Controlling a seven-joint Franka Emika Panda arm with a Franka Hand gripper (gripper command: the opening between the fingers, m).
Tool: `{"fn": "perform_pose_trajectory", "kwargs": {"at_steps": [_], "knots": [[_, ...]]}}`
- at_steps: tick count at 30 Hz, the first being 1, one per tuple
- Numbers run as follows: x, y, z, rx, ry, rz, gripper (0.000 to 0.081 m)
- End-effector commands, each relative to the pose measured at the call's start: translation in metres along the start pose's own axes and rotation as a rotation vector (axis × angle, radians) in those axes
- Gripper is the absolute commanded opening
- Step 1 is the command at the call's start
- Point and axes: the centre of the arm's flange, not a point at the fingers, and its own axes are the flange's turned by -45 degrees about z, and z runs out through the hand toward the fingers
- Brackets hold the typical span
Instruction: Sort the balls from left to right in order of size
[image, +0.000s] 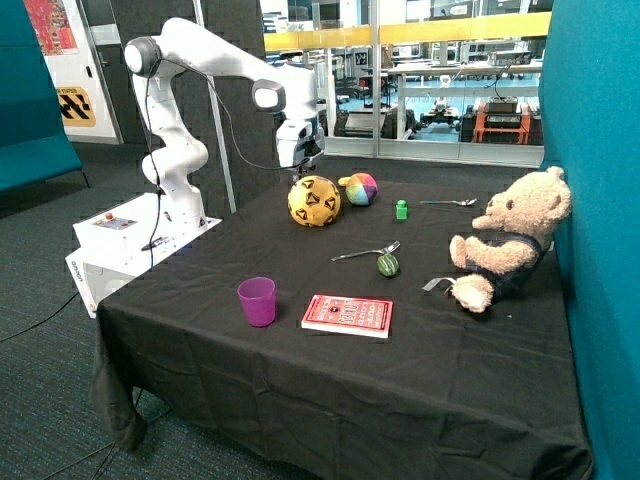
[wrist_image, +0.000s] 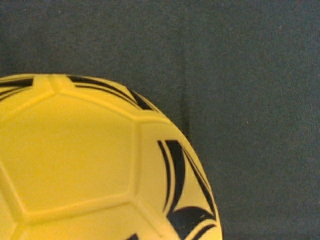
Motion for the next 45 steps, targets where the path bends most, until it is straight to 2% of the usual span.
{"fn": "perform_pose_trajectory", "kwargs": {"at_steps": [1, 3, 4, 5, 6, 9, 18, 30, 32, 38, 45], "knots": [[-0.002, -0.001, -0.001, -0.0054, -0.0006, -0.291, 0.0808], [0.002, -0.008, 0.0, -0.0054, -0.0007, -0.304, 0.0808], [0.003, -0.01, 0.0, -0.0054, -0.0007, -0.306, 0.0654], [0.004, -0.011, 0.0, -0.0054, -0.0007, -0.31, 0.0444], [0.004, -0.013, 0.0, -0.0054, -0.0007, -0.312, 0.0338], [0.007, -0.016, 0.0, -0.0054, -0.0007, -0.311, 0.0259], [0.015, -0.03, -0.001, -0.0054, -0.0008, -0.365, 0.0247], [0.028, -0.096, 0.0, -0.0053, -0.0012, -0.507, 0.0267], [0.03, -0.108, 0.0, -0.0053, -0.0013, -0.525, 0.0236], [0.033, -0.147, 0.004, -0.0053, -0.0015, -0.594, 0.0272], [0.034, -0.168, 0.009, -0.0053, -0.0015, -0.605, 0.0352]]}}
